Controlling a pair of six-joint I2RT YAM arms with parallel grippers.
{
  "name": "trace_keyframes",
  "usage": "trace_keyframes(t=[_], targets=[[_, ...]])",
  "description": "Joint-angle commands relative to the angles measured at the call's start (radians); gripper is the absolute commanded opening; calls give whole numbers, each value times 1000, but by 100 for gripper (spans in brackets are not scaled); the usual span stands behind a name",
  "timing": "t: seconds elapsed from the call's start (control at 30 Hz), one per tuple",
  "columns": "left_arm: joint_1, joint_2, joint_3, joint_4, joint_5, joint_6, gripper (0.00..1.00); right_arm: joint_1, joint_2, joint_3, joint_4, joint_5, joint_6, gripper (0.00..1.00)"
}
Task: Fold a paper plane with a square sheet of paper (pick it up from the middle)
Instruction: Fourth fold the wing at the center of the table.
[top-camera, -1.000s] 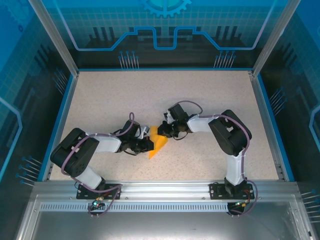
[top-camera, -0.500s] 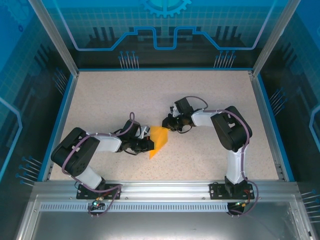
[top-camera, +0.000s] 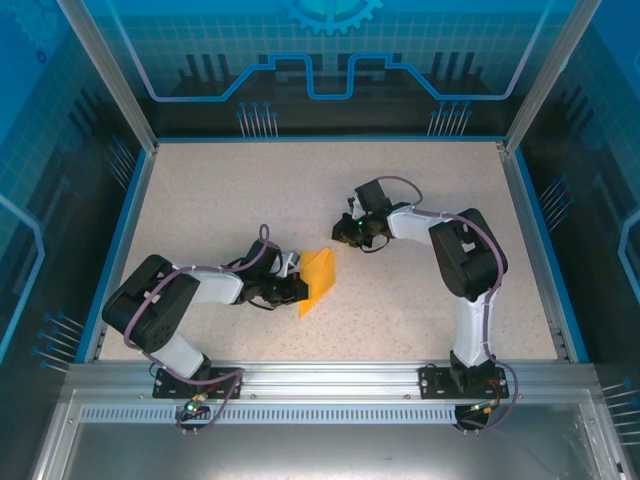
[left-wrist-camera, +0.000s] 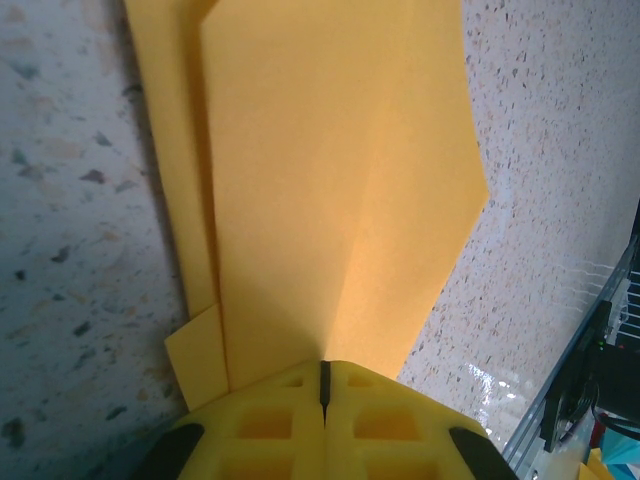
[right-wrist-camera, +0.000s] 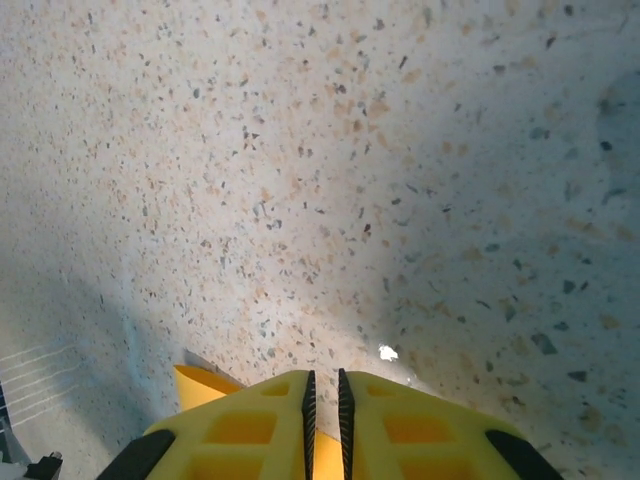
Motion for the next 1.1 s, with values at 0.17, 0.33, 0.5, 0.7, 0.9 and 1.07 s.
trace_keyframes(t=[0.17, 0.33, 0.5, 0.7, 0.9, 1.07], targets=[[-1, -27, -16, -217, -43, 32, 13, 73, -216, -146, -52, 29, -7, 21], [-1, -149, 78, -325, -63, 56, 25, 130, -309, -280, -4, 69, 66, 27], [2, -173, 159, -396, -89, 96, 28, 183, -358, -369, 43, 100, 133, 35], [10, -116, 205, -433, -112, 132, 26, 216, -391, -467, 130, 99, 204, 45], [16, -79, 204, -423, -118, 142, 25, 254, -429, -510, 155, 152, 255, 52], [20, -78, 201, -424, -118, 146, 25, 268, -419, -523, 180, 152, 280, 53]])
